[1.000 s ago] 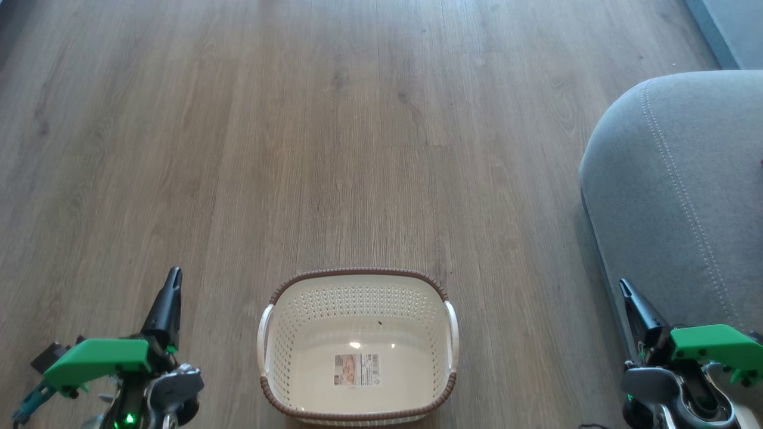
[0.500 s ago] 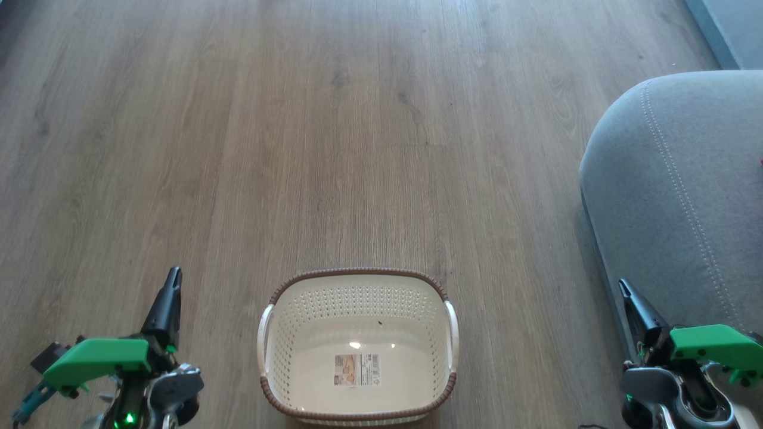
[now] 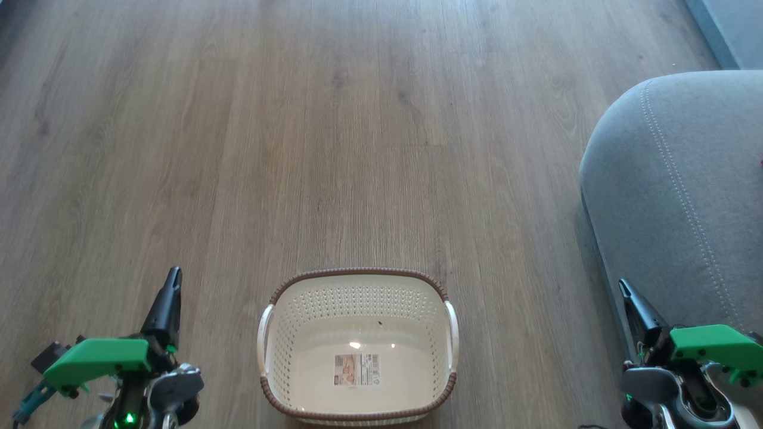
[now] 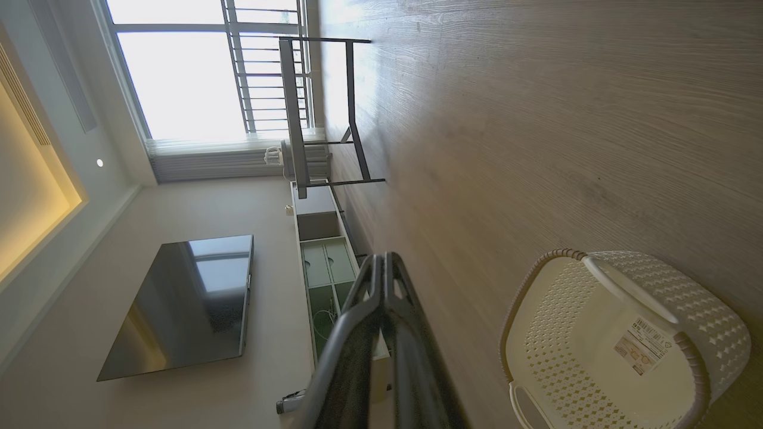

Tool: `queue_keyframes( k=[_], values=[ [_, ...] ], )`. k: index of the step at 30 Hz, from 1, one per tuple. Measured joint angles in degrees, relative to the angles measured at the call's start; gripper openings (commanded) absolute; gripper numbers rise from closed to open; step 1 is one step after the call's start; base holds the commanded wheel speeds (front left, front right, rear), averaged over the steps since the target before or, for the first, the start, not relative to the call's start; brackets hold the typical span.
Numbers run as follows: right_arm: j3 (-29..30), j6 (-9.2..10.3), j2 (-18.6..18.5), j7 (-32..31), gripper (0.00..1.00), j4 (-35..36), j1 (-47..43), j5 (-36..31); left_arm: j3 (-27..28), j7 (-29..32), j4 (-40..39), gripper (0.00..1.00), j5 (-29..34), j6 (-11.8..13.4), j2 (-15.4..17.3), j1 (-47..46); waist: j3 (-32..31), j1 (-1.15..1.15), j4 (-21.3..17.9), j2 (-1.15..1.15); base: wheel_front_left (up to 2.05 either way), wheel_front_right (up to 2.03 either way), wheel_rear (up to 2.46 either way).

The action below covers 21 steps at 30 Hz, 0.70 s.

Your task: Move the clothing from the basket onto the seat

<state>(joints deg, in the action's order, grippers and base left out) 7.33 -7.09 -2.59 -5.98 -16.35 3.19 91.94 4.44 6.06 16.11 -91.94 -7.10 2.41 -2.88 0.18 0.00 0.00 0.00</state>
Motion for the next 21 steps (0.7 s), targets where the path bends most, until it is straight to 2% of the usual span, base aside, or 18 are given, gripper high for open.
queue_keyframes(
  k=[21],
  values=[
    [0.04, 0.0, 0.04, 0.0, 0.0, 0.0, 0.0, 0.0, 0.0, 0.0, -0.01, 0.0, 0.0, 0.0, 0.0, -0.01, 0.0, 0.0, 0.0, 0.0, 0.0, 0.0, 0.0]
  ],
)
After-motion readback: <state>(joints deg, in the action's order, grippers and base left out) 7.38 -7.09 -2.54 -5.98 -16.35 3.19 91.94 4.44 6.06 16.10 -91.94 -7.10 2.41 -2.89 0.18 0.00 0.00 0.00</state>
